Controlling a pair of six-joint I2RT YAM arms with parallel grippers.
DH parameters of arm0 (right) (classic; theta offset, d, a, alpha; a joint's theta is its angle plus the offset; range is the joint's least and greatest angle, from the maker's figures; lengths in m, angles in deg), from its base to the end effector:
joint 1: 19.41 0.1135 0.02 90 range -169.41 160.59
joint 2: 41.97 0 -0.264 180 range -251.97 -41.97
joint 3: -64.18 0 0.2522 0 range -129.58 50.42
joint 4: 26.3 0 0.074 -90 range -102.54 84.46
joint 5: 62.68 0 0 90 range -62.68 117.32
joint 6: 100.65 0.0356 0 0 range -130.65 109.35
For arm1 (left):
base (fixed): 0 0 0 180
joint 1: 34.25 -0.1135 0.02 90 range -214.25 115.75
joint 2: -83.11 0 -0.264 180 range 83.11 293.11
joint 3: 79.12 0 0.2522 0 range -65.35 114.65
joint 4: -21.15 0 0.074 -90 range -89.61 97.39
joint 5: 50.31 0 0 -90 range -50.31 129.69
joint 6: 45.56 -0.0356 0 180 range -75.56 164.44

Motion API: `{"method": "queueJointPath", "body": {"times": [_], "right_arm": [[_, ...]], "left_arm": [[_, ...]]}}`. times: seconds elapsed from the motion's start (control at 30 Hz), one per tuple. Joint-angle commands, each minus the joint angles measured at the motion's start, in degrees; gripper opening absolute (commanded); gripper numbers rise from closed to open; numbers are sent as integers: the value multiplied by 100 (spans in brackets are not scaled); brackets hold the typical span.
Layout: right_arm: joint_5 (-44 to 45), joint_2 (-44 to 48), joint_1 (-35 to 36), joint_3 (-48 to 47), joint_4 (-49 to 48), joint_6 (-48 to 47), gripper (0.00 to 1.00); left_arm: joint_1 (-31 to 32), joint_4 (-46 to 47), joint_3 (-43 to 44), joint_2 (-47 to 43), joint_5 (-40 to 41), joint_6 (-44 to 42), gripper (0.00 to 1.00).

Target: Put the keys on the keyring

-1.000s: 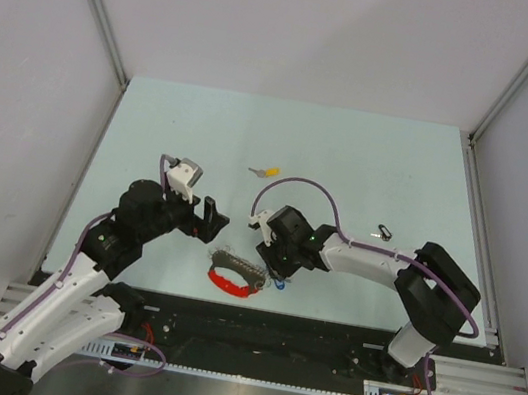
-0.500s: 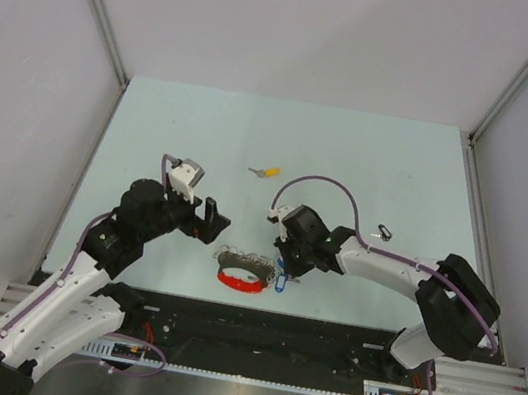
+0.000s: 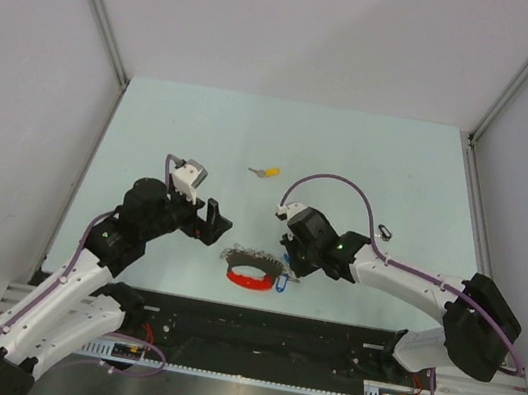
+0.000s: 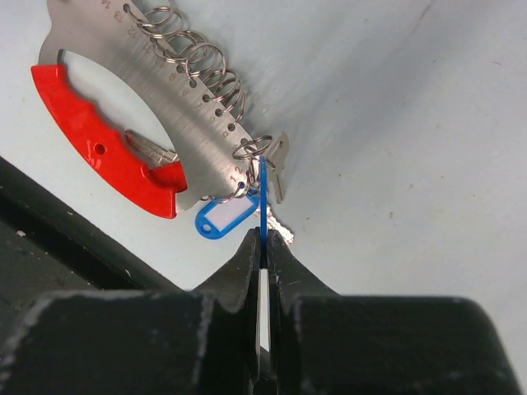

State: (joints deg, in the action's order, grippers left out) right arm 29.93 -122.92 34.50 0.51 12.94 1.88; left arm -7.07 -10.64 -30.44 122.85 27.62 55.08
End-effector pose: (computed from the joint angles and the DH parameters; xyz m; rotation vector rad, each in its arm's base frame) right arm 0.1661 0.2251 0.2079 -0.9029 2.4412 0.3793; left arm 0.1446 -0.0826 0.2792 0.4289 1.9697 -0.6337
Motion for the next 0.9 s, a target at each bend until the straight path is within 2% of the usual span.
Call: {"method": "queueJointPath", "body": {"times": [0.0,0.3,0.5,0.7,0.87], "right_arm": [[319,176,-65,-19,-42,74,0],[451,685,-556,-10,-341,-119,0],[-155,861,-1198,-115,-816,-392,0],[221,861,-1541,-502,-1202,-779,0],[118,976,-1875,-581,-1712,-823,0]], "left_arm": [[-46,150,24,-11,-128,88,100],[-72,150,33,-28,-120,97,100],[-81,150,50,-63,-119,97,100],[-90,106,68,-107,-58,79,100],[-90,62,103,-169,38,44,100]]}}
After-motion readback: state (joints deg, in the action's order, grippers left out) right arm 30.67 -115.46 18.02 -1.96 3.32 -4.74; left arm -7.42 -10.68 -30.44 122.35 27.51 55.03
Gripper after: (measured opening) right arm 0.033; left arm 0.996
